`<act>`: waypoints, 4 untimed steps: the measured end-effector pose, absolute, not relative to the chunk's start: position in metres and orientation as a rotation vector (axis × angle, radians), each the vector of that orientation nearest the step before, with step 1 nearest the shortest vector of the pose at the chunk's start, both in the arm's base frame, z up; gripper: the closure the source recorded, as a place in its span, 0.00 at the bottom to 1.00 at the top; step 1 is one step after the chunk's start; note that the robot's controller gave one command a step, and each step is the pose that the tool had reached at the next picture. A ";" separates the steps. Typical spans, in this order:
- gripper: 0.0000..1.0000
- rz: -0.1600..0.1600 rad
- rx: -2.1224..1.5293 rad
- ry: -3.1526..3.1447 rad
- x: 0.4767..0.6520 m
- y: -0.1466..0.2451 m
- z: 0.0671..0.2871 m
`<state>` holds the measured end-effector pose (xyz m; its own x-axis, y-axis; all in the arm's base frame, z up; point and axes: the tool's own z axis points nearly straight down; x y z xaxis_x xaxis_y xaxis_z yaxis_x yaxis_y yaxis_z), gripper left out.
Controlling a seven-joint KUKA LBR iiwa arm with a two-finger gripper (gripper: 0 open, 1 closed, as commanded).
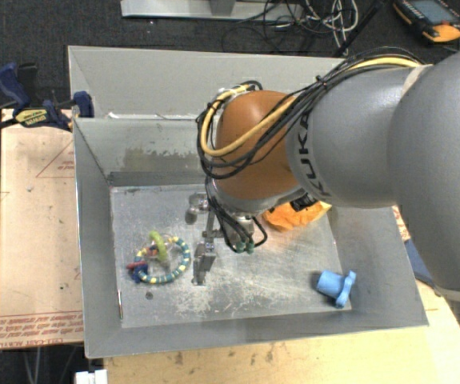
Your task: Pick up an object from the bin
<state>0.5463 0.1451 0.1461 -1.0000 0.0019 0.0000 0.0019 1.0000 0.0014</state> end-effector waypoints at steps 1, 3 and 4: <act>0.00 -0.002 -0.003 -3.142 0.546 0.145 0.146; 0.00 -0.002 0.480 -3.105 0.546 0.186 0.085; 0.00 -0.003 0.535 -3.099 0.552 0.191 0.079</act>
Offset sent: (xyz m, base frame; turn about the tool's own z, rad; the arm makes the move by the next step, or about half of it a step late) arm -0.0383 0.0461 -0.0761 -0.2261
